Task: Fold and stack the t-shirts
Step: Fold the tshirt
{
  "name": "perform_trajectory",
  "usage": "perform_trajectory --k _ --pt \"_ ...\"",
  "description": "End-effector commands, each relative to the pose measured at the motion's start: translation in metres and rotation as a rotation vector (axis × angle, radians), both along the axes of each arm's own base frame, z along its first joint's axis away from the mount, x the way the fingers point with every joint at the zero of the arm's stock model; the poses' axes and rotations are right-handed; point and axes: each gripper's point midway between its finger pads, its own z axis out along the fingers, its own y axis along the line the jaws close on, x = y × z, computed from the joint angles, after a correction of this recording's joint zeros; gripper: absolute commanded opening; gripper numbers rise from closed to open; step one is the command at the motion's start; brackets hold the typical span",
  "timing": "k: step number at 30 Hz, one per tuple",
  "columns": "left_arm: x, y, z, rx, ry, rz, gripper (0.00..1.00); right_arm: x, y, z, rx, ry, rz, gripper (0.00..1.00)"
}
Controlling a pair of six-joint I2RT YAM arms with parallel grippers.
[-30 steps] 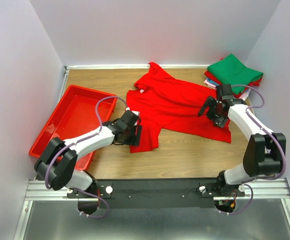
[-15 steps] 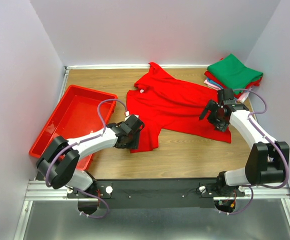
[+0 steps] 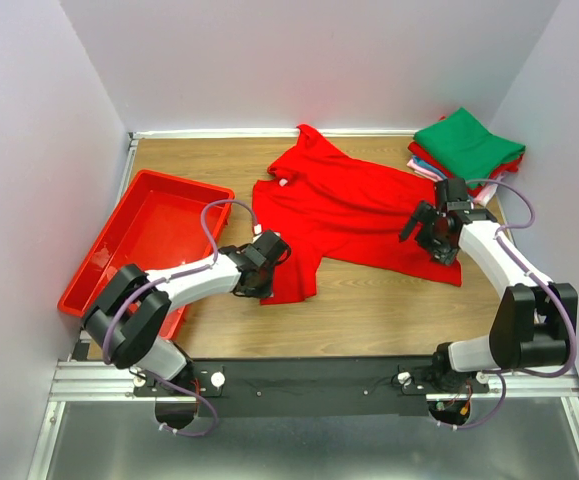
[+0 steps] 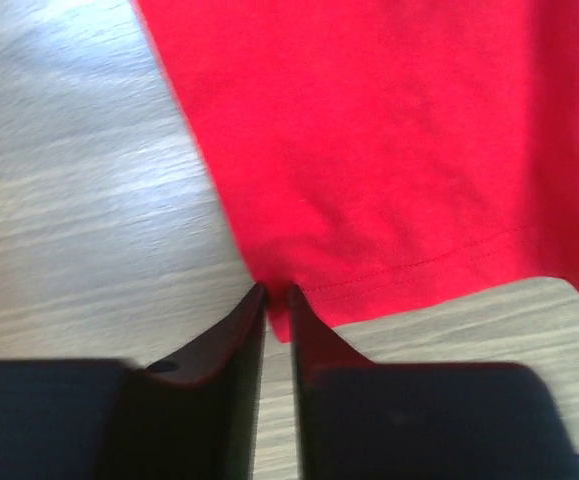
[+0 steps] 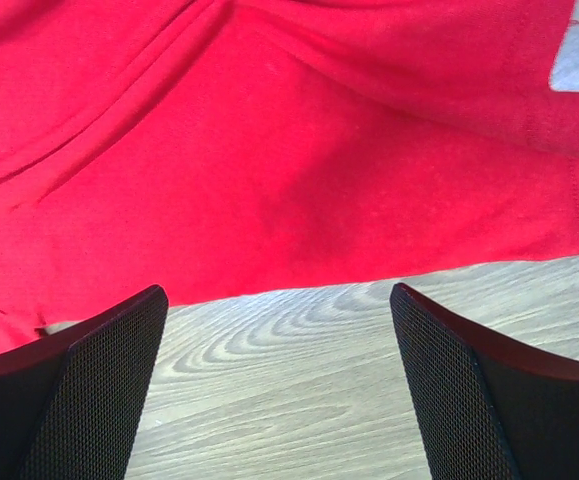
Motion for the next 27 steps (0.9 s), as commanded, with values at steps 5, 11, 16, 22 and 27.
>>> perform_trajectory --k 5,11,16,22,27 --pt "-0.008 -0.003 -0.015 -0.006 0.043 -0.029 0.0 -0.011 -0.023 -0.002 -0.042 0.018 -0.058 1.0" --pt "0.005 0.003 0.009 -0.016 -0.015 0.03 0.0 -0.019 -0.066 -0.006 -0.064 0.04 -0.154 1.0" --pt "0.014 -0.001 0.032 -0.082 -0.052 0.051 0.0 -0.03 -0.097 -0.015 -0.043 0.074 -0.236 1.0" --pt "0.02 -0.004 0.044 -0.13 -0.054 0.073 0.0 -0.039 -0.102 -0.03 -0.006 0.121 -0.28 0.9" --pt "0.023 -0.002 0.041 -0.13 -0.022 0.072 0.0 -0.047 -0.096 -0.044 0.023 0.174 -0.292 0.79"
